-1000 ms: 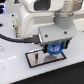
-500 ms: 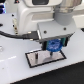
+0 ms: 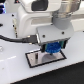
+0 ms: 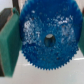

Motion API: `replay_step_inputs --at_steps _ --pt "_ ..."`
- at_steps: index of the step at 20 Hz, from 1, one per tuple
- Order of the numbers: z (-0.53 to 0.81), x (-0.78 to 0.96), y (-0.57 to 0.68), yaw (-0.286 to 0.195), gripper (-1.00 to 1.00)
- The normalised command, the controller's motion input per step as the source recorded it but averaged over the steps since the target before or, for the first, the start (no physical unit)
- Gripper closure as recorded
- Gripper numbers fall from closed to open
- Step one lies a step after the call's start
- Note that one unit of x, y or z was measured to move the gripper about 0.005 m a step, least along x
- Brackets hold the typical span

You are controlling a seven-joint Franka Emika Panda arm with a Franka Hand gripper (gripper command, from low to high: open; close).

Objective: Insert the blue gear onto the right peg, followed by the red gear

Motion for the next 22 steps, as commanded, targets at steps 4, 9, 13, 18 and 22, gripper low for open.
replay_step_inputs --at_steps 4,9,13,18,22 --pt "-0.02 0.02 0.00 0.000 1.00" --pt "0.25 0.34 0.00 0.000 1.00" --pt "0.29 0.28 0.00 0.000 1.00" --pt "0.21 0.26 0.00 0.000 1.00" --pt "0.03 0.19 0.00 0.000 1.00"
